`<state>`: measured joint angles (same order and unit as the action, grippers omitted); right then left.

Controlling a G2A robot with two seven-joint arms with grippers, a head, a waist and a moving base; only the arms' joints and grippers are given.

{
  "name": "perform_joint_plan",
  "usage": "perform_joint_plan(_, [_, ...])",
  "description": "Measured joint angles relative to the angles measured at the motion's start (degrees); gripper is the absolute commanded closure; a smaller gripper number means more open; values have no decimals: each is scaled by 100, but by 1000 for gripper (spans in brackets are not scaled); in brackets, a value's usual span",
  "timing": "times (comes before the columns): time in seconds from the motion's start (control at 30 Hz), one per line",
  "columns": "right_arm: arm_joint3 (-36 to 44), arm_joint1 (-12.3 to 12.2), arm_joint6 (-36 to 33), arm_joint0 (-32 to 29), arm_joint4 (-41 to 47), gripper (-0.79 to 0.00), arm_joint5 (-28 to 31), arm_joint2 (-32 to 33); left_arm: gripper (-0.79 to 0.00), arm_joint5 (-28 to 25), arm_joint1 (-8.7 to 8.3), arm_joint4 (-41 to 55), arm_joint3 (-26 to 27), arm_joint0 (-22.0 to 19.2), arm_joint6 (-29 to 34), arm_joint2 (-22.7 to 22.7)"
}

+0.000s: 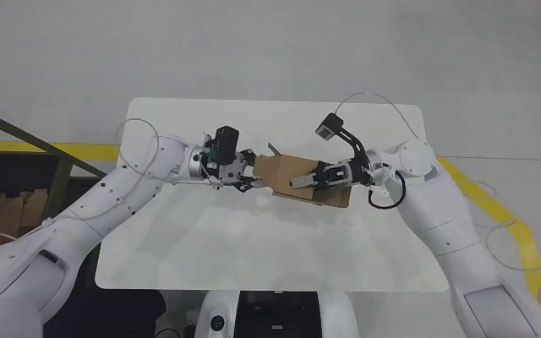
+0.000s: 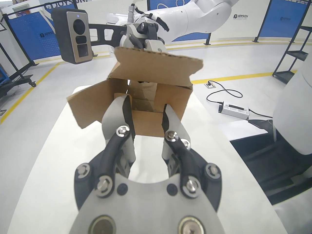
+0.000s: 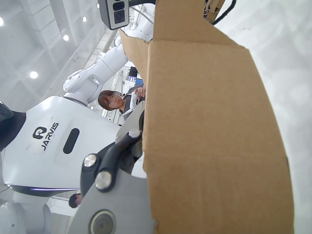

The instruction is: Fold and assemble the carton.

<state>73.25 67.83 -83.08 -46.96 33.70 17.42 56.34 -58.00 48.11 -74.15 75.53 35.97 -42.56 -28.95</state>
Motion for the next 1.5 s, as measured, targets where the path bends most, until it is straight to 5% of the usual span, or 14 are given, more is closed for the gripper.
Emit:
perform_joint_plan(0.33, [46, -3, -52, -41, -19, 0, -7, -36, -317, 0, -95, 281, -358, 155, -252, -342])
perform_joint_plan(0.47, [70, 3, -30, -59, -50, 0, -25, -76, -391, 0, -113, 545, -519, 208, -270, -486])
perform_joint_plan(0.53, [85, 6, -30, -61, -59, 0, -22, -95, -736, 0, -106, 656, -561, 216, -201, -520])
perform_joint_plan(0.57, [92, 8, -32, -61, -63, 0, -21, -105, -785, 0, -101, 699, -566, 218, -167, -524])
perform_joint_plan(1.1, [116, 15, -78, -38, -98, 0, -19, -161, -785, 0, -10, 1592, -835, -41, -18, -93])
perform_joint_plan(1.5, [279, 36, -151, -19, -199, 0, -46, -310, -785, 18, 164, 3726, -1376, -383, 1634, 54])
